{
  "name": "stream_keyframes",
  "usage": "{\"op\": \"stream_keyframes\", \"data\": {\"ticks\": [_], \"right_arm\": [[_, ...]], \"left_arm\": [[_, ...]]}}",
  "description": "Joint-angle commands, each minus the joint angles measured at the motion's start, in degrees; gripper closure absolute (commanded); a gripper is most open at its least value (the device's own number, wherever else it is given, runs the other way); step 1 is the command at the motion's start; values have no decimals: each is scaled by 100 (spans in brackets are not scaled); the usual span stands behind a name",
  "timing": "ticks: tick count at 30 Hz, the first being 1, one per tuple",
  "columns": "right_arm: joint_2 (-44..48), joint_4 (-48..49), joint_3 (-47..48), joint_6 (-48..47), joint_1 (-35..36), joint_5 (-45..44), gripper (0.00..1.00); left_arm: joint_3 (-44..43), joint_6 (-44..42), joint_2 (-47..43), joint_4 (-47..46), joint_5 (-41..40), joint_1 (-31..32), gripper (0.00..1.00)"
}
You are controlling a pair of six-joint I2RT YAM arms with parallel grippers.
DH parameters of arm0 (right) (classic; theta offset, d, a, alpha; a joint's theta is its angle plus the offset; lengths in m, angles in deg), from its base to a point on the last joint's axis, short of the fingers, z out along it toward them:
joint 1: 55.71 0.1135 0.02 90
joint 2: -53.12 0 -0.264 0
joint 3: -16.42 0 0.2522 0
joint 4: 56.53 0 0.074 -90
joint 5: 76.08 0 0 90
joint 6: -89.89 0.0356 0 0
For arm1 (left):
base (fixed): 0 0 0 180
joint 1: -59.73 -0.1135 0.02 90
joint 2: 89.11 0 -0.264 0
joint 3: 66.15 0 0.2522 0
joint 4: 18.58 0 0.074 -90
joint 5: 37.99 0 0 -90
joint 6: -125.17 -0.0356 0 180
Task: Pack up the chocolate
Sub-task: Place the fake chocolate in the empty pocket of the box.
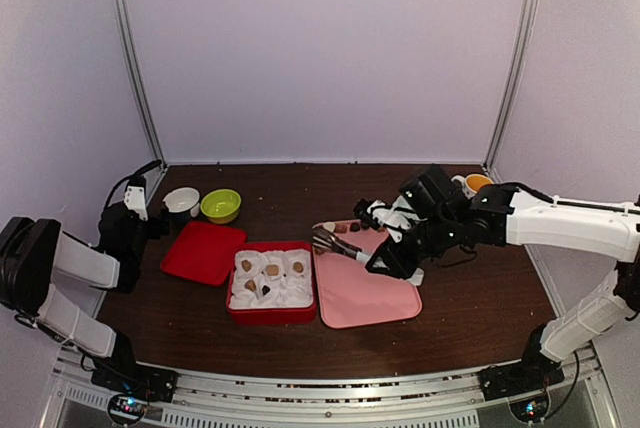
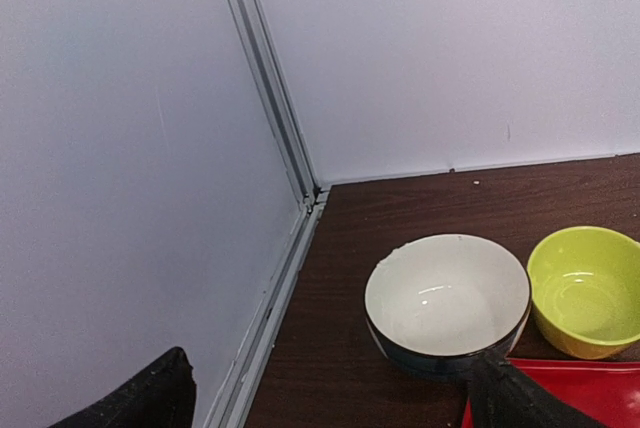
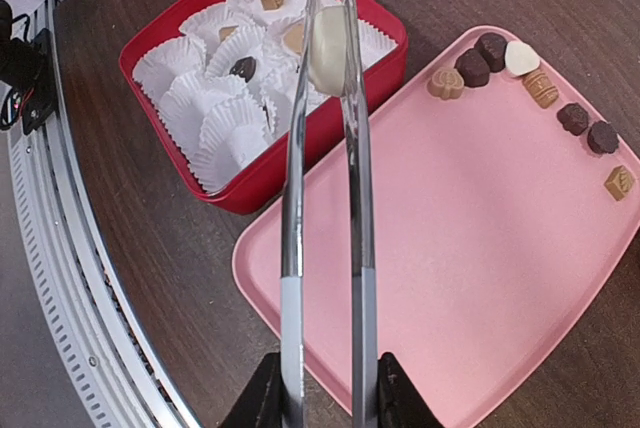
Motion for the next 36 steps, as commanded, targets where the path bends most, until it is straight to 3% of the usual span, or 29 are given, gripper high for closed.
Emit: {"op": "stream_keyframes", "data": {"ticks": [1,9,36], "right_arm": [[-336,-92,216,-272,244,-112,83],[-927,-371,596,-423,690,-445,83],[-1475,-459,1020,-439,964,-1280,75]], "left_arm": [[13,54,46,-314,68,-36,2],[7,56,50,-322,66,-37,2],[11,56,47,-313,63,-35,2]]}}
